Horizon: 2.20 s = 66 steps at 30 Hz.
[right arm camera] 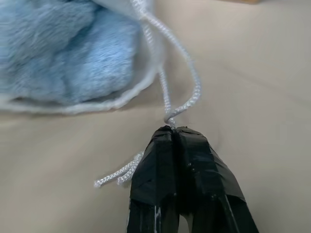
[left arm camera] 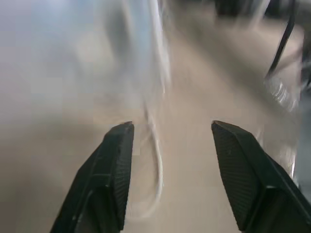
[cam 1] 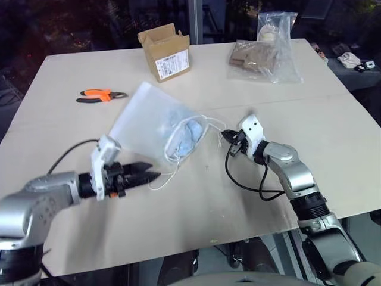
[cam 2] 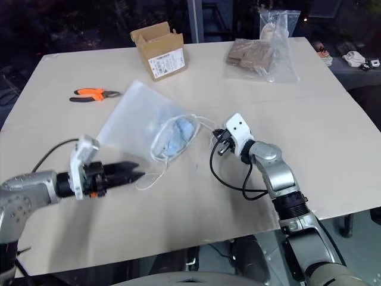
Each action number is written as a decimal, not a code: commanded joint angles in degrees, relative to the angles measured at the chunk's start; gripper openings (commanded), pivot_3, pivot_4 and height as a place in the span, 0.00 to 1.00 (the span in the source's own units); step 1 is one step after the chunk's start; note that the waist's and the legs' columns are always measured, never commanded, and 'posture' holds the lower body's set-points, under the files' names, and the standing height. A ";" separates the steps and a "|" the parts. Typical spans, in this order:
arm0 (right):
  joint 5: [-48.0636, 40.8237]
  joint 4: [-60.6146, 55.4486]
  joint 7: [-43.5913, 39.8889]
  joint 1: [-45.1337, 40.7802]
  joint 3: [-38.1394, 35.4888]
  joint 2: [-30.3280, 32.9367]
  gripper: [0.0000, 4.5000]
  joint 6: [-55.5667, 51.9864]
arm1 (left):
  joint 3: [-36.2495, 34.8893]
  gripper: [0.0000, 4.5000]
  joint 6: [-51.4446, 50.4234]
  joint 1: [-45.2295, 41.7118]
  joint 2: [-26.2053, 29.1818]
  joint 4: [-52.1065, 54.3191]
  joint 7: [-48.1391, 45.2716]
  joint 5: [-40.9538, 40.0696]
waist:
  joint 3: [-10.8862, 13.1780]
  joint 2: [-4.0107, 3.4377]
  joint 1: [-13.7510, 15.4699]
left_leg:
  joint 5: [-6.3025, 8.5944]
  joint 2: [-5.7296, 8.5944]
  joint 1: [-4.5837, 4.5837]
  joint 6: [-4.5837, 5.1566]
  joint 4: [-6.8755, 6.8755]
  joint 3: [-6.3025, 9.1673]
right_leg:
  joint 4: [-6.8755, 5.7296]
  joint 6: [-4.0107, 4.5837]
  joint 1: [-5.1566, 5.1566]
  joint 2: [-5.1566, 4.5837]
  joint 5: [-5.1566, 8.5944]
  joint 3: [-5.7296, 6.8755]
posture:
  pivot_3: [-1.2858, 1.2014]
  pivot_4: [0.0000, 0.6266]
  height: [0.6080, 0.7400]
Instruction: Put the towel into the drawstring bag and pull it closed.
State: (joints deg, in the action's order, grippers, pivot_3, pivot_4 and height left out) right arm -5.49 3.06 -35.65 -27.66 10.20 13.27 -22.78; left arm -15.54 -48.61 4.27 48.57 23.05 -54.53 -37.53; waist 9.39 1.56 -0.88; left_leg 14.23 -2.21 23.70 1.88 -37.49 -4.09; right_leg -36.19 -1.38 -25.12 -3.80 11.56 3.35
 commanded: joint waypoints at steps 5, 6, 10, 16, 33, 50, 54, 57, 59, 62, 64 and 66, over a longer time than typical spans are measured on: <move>-1.59 -6.48 -0.04 0.99 -0.27 1.19 0.00 -3.37 | 13.07 0.57 12.59 -4.57 -12.28 -1.57 15.22 15.37 | -0.11 0.10 0.87 | 0.08 0.01 -0.20 0.33 -0.26 0.06 | -0.06 0.29 0.33 0.07 0.07 0.04 | 0.52 0.24 1.00; -1.73 -7.12 0.22 1.11 -0.41 1.22 0.00 -3.87 | 15.45 0.57 14.70 -5.16 -13.29 -2.94 17.22 18.78 | -0.15 0.16 0.80 | 0.09 -0.02 -0.20 0.36 -0.36 0.06 | -0.10 0.31 0.34 0.12 0.05 0.03 | 0.52 0.24 1.00; -2.13 -9.07 1.38 1.72 -0.86 1.35 0.00 -5.24 | 21.11 0.46 20.21 -6.44 -17.78 -7.97 23.33 26.60 | -0.26 -0.06 0.80 | 0.10 -0.02 -0.38 0.38 -0.42 -0.02 | -0.28 0.18 0.42 0.13 -0.02 -0.08 | 0.52 0.24 1.00; -6.00 -12.07 2.75 2.14 -4.52 0.48 0.00 -6.89 | 17.97 0.02 30.00 -3.78 -21.75 -8.55 24.41 26.40 | -0.40 -0.22 1.03 | 0.12 -0.08 -0.96 0.40 -0.37 -0.02 | -0.33 0.13 0.90 0.09 0.20 -0.07 | 0.52 0.24 1.00; -27.74 -17.30 3.12 -25.57 -23.82 10.18 0.00 -10.82 | -1.47 0.02 42.95 -40.81 -5.60 -22.09 27.67 27.75 | -0.25 -0.10 0.99 | 0.13 -0.02 -0.08 0.35 -0.45 -0.14 | 0.05 -0.02 0.41 0.12 -0.05 0.08 | 0.52 0.24 1.00; -8.26 -0.08 20.53 -18.69 -32.00 29.59 0.00 -1.34 | -5.55 0.02 37.58 -42.30 -2.32 -41.87 39.07 32.59 | -0.13 -0.09 0.55 | 0.14 -0.01 0.14 0.39 -0.70 -0.36 | 0.16 -0.18 0.36 0.10 -0.13 0.17 | 0.52 0.24 1.00; -3.46 9.83 24.72 -21.13 -31.84 32.03 0.00 5.04 | -6.19 0.02 35.79 -45.49 -1.88 -49.50 43.04 32.85 | -0.13 -0.08 0.27 | 0.13 -0.03 0.13 0.37 -0.70 -0.38 | 0.15 -0.19 0.34 0.12 -0.13 0.15 | 0.52 0.24 1.00; -6.23 10.73 17.39 -21.77 -28.37 29.73 0.00 6.36 | -3.65 0.02 38.97 -47.42 -3.54 -47.49 38.20 30.68 | -0.14 -0.07 0.07 | 0.13 -0.04 0.12 0.36 -0.68 -0.42 | 0.16 -0.19 0.34 0.12 -0.13 0.13 | 0.52 0.24 1.00; -8.77 8.31 11.90 -20.43 -25.56 27.19 0.00 5.48 | -2.46 0.02 40.17 -47.99 -4.72 -45.56 35.59 29.54 | -0.14 -0.07 -0.09 | 0.13 -0.07 0.09 0.36 -0.69 -0.51 | 0.17 -0.19 0.34 0.12 -0.14 0.06 | 0.52 0.24 1.00; -12.39 2.26 6.70 -18.26 -21.02 21.83 0.22 2.90 | -1.65 0.00 40.97 -48.30 -6.08 -43.58 33.43 28.64 | -0.14 -0.07 -0.14 | 0.13 -0.08 0.06 0.36 -0.71 -0.58 | 0.11 -0.24 0.34 0.13 -0.17 -0.02 | 0.52 0.24 1.00; -15.03 -3.91 3.00 -16.48 -16.25 19.19 0.45 -1.55 | -1.14 0.00 40.65 -48.37 -7.05 -41.52 32.36 27.65 | -0.14 -0.08 -0.01 | 0.13 -0.09 0.08 0.36 -0.73 -0.57 | -0.10 -0.24 0.27 0.11 -0.18 -0.03 | 0.52 0.24 1.00; -17.06 -9.19 1.86 -14.97 -12.30 16.37 0.60 -5.80 | -0.32 0.00 39.94 -48.00 -7.86 -39.14 31.30 27.01 | -0.14 -0.07 0.21 | 0.13 -0.09 0.16 0.36 -0.73 -0.56 | -0.12 -0.24 0.19 0.10 -0.18 -0.02 | 0.52 0.24 1.00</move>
State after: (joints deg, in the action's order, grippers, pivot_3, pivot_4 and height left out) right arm -19.79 0.64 -32.10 -42.27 -4.38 30.71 -25.78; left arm -15.69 -9.25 -42.85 40.58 -20.40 -22.29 -9.30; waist 9.25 1.49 -0.66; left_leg 14.36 -2.33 23.88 2.24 -38.22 -4.62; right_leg -36.37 -1.62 -24.92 -3.70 11.38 3.39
